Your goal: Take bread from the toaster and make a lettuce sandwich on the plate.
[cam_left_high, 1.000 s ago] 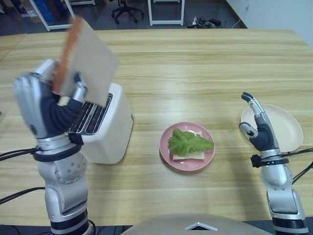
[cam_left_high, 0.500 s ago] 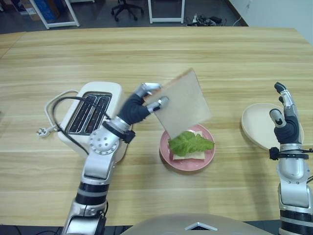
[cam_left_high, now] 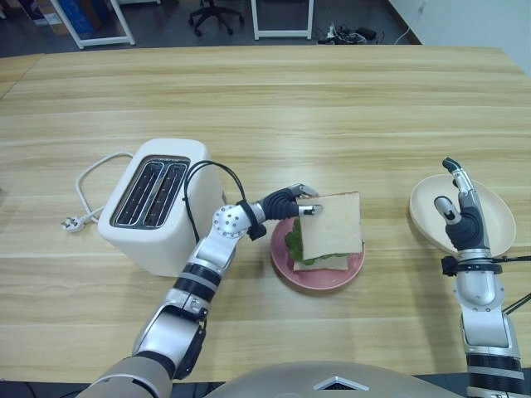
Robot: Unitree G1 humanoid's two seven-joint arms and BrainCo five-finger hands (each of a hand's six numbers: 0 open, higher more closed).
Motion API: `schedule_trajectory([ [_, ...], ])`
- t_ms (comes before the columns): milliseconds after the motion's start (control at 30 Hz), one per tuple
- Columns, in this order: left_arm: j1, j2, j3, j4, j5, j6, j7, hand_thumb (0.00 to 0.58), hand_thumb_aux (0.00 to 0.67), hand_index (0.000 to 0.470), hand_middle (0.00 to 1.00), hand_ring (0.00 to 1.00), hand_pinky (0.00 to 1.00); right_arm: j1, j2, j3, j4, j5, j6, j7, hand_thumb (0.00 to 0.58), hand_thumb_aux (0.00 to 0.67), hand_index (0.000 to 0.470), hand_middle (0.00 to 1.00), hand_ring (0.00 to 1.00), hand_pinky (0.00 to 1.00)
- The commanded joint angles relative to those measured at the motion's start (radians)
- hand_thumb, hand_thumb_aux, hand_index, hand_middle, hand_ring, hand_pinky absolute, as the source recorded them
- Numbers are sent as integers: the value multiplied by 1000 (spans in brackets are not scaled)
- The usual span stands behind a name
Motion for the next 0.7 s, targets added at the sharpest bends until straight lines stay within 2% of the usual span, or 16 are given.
schedule_trajectory([
  [33,-37,11,-12,66,30,-28,-38,580,670,470,1000,1000,1000,2,-1,15,12,-23,-4,-4,0,0,0,0,0,0],
  [300,-78,20,8,145,30,-17,-105,580,670,470,1000,1000,1000,9,-9,31,32,-42,-17,-5,0,0,0,0,0,0],
  [467,-114,7,-13,263,82,-46,-90,580,670,470,1000,1000,1000,19,-18,58,20,-81,-33,-3,0,0,0,0,0,0],
  [533,-130,0,-26,315,112,-67,-80,580,670,470,1000,1000,1000,27,-30,87,9,-119,-60,-1,0,0,0,0,0,0],
  [700,-165,-8,-56,418,170,-122,-47,580,670,470,1000,1000,1000,58,-87,212,-60,-355,-169,-33,0,0,0,0,0,0],
])
